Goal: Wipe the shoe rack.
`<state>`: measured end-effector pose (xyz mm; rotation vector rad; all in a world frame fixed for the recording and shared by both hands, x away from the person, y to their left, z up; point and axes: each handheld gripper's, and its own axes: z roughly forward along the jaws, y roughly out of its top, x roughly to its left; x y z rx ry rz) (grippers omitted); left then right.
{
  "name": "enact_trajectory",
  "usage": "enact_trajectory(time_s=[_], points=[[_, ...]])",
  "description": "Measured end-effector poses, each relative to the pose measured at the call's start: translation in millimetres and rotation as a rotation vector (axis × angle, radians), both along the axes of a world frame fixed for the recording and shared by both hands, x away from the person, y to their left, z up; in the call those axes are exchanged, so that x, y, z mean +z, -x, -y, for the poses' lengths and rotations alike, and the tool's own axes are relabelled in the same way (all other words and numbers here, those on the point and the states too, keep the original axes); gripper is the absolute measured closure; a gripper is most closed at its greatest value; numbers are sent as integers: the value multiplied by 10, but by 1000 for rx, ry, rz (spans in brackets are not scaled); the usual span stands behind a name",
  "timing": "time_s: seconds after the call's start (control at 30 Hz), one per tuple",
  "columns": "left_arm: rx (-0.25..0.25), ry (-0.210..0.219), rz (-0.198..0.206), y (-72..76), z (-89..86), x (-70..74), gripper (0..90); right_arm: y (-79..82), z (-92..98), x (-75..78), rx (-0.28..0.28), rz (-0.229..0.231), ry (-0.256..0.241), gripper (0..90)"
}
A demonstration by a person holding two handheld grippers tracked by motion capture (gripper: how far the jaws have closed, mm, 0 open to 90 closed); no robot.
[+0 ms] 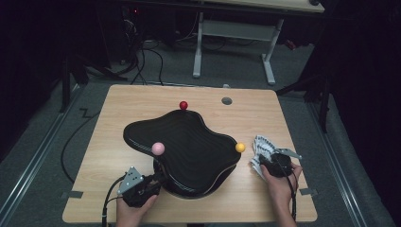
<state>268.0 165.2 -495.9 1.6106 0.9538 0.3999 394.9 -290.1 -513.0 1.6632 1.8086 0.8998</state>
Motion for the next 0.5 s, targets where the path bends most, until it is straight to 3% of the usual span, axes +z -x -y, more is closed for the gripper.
enact_trajectory(time_s=[0.07,0.13,0.23,0.33,0.5], points=[[4,-14,2,-2,34,-8,694,15,-3,11,27,-8,3,644],[21,-30,4,-4,49,-9,719,46,-6,15,42,-17,-29,751],[13,-39,7,-4,65,-6,746,98,-12,7,109,-23,-102,793],[-9,-33,5,-12,124,-15,748,173,-83,-5,197,4,-147,800],[-29,-27,9,-56,190,-27,749,330,-254,214,309,164,-184,801]])
